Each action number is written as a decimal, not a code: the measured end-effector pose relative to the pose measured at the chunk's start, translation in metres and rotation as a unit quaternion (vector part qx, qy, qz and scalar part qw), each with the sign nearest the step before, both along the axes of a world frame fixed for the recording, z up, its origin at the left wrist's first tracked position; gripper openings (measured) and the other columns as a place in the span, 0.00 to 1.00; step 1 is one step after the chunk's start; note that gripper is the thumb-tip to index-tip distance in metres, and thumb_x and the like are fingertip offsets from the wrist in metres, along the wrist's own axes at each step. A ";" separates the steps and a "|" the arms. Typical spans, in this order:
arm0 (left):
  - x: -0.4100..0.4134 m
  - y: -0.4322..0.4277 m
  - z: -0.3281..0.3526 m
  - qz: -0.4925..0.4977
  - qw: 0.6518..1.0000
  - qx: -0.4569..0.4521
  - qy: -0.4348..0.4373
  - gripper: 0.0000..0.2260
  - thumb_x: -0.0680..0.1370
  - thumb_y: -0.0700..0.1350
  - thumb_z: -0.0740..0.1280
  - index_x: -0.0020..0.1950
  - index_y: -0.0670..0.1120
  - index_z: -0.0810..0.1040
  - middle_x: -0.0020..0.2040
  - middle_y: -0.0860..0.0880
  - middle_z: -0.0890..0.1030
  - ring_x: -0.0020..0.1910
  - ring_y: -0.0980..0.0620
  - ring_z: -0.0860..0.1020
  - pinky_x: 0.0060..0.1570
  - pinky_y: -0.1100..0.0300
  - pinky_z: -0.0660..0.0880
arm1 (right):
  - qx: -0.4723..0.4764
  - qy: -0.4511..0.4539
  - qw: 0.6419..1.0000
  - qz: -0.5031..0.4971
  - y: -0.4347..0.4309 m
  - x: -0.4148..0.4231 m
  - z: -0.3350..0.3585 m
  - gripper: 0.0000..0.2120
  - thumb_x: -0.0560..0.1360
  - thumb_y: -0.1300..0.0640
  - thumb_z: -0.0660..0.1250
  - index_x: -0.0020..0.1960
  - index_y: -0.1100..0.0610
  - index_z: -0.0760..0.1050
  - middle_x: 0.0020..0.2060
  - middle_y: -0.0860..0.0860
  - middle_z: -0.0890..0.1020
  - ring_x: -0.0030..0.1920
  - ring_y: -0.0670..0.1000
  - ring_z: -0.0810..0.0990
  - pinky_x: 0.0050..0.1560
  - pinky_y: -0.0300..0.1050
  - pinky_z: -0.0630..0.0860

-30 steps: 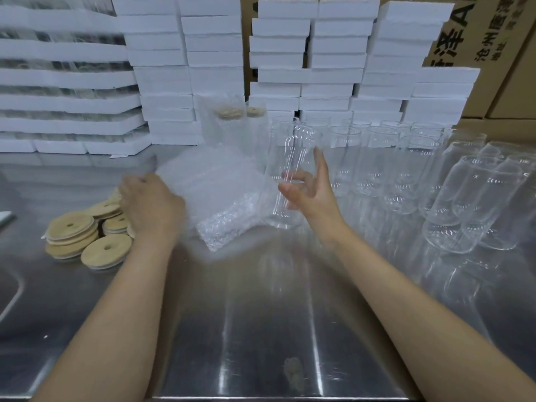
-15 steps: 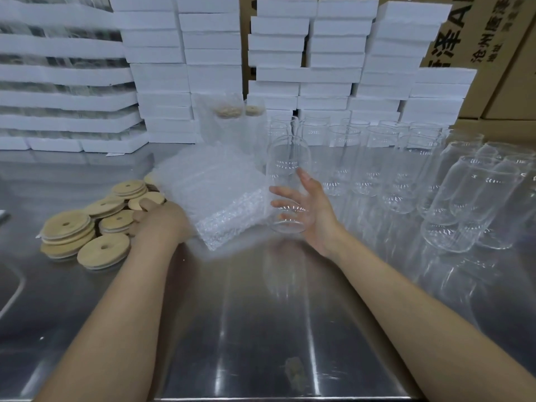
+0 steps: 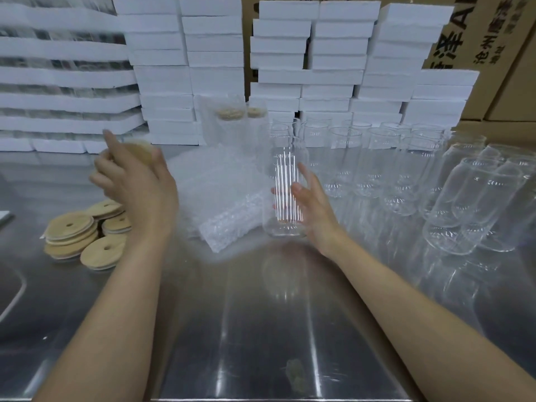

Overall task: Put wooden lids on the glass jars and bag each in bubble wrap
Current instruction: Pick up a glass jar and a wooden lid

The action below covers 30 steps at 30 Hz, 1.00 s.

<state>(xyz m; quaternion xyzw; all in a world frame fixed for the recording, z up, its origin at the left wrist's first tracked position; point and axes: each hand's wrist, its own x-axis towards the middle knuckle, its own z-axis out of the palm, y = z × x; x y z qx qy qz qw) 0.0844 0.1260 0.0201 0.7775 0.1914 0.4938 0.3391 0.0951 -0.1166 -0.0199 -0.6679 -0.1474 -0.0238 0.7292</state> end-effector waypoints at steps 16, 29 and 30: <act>-0.017 -0.051 0.014 -0.502 0.811 -0.300 -0.014 0.08 0.78 0.47 0.68 0.56 0.52 0.73 0.59 0.43 0.80 0.57 0.48 0.80 0.58 0.54 0.75 | -0.156 -0.132 0.977 0.056 0.023 -0.028 0.003 0.41 0.64 0.43 0.74 0.72 0.35 0.58 0.54 0.51 0.81 0.47 0.58 0.79 0.57 0.57 0.76; -0.031 -0.059 0.016 -0.513 0.848 -0.134 0.003 0.12 0.80 0.44 0.58 0.57 0.45 0.79 0.61 0.45 0.79 0.61 0.52 0.77 0.64 0.50 0.73 | -0.208 -0.205 0.956 -0.010 0.018 -0.019 -0.007 0.46 0.65 0.40 0.74 0.72 0.26 0.48 0.60 0.38 0.76 0.54 0.44 0.79 0.50 0.34 0.74; -0.031 -0.060 0.015 -0.515 0.848 -0.123 0.007 0.13 0.80 0.46 0.58 0.59 0.45 0.79 0.61 0.45 0.79 0.61 0.52 0.77 0.64 0.51 0.72 | -0.212 -0.208 0.955 -0.012 0.018 -0.018 -0.007 0.46 0.65 0.40 0.74 0.73 0.26 0.48 0.60 0.37 0.76 0.54 0.44 0.79 0.50 0.33 0.74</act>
